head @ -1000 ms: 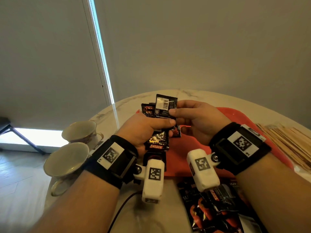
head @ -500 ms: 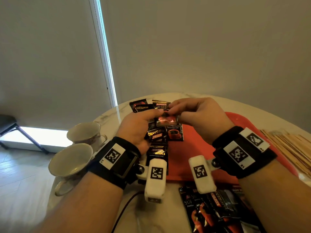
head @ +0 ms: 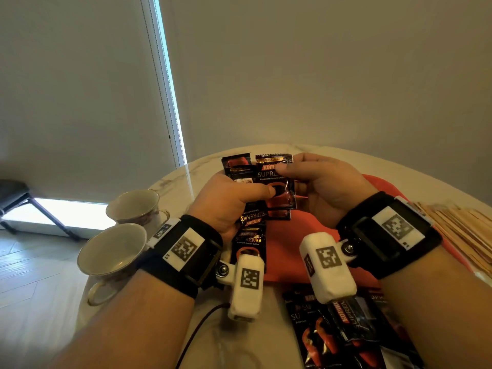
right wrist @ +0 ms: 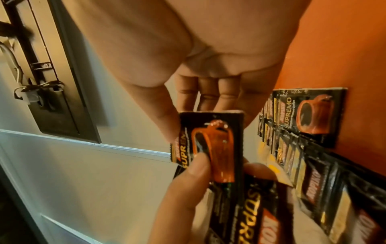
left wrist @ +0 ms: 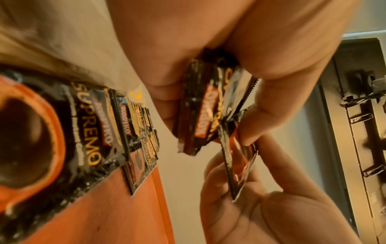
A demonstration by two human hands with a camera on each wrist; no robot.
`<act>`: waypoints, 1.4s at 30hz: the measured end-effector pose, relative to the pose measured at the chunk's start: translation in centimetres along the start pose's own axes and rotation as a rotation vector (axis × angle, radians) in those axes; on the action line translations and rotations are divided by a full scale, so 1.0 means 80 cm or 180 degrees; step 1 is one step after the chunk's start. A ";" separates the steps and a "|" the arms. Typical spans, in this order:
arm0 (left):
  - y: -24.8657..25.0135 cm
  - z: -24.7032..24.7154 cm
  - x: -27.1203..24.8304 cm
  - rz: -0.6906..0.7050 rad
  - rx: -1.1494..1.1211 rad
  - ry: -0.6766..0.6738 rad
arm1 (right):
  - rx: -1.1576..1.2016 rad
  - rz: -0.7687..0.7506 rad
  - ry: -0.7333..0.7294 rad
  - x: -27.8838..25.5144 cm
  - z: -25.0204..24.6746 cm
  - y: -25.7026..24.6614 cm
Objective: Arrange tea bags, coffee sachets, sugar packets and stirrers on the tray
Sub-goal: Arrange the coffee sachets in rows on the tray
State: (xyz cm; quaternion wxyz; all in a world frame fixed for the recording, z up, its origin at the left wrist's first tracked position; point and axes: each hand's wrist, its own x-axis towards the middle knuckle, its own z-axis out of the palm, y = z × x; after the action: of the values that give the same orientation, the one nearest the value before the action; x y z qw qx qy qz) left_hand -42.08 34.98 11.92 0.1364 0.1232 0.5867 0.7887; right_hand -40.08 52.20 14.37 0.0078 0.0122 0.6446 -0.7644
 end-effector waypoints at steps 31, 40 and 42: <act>0.006 -0.021 0.016 -0.0041 -0.1094 0.0836 | -0.0805 0.1239 0.1041 0.031 -0.043 0.044; 0.006 -0.018 0.016 -0.0081 -0.1089 0.0855 | -0.1155 0.1288 0.0919 0.032 -0.039 0.047; 0.006 -0.018 0.016 -0.0076 -0.1074 0.0849 | -0.1169 0.1284 0.0895 0.031 -0.039 0.047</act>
State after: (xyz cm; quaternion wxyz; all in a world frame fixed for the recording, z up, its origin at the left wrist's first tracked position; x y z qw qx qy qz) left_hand -43.86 34.00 12.04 0.0855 -0.0138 0.4606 0.8834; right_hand -42.44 54.67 10.08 0.0722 0.2440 0.7513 -0.6089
